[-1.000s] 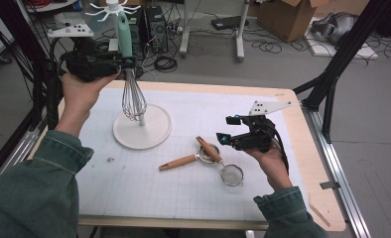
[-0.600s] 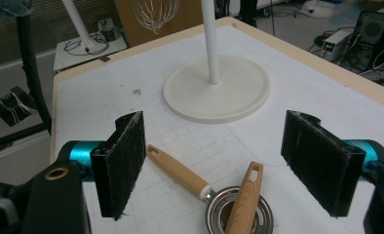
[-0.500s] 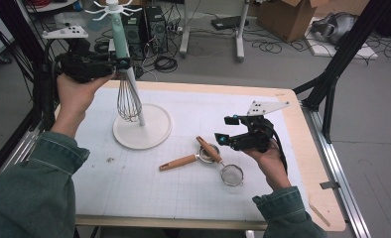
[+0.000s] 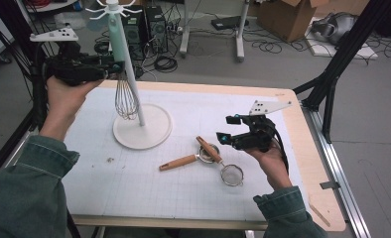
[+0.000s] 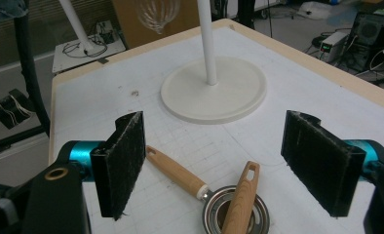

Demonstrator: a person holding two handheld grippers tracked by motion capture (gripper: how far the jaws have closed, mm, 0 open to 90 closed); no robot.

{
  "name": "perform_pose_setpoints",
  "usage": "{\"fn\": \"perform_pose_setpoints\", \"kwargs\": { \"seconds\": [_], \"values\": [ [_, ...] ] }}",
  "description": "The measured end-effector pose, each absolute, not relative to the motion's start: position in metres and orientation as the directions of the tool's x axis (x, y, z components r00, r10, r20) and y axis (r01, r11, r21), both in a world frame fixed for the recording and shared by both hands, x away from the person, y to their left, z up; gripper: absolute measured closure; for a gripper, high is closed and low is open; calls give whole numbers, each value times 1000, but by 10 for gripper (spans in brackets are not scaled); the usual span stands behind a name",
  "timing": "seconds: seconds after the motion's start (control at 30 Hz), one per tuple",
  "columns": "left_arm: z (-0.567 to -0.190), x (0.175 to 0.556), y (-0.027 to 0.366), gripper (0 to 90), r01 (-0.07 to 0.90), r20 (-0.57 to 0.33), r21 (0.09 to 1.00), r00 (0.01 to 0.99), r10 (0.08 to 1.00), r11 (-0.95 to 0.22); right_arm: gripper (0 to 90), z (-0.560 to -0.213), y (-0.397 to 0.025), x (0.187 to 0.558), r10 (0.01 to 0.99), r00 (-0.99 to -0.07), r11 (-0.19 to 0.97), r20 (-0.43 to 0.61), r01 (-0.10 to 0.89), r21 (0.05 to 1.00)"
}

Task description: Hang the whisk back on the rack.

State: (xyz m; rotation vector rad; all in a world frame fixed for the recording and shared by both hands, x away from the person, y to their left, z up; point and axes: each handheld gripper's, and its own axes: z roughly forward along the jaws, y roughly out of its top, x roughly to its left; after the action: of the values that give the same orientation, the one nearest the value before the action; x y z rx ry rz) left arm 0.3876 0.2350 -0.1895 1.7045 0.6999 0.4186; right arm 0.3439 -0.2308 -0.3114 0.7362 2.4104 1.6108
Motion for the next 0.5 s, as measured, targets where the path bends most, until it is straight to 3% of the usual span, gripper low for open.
{"fn": "perform_pose_setpoints", "kwargs": {
  "seconds": [0.27,0.5],
  "values": [
    [-184,382,249,577,223,-89,965,768,635,-135,237,-312,-235,346,481,-864,295,149,320,900],
    [-173,375,253,729,204,-87,971,785,614,-123,236,-313,-238,346,490,-859,299,149,326,897]
  ]
}}
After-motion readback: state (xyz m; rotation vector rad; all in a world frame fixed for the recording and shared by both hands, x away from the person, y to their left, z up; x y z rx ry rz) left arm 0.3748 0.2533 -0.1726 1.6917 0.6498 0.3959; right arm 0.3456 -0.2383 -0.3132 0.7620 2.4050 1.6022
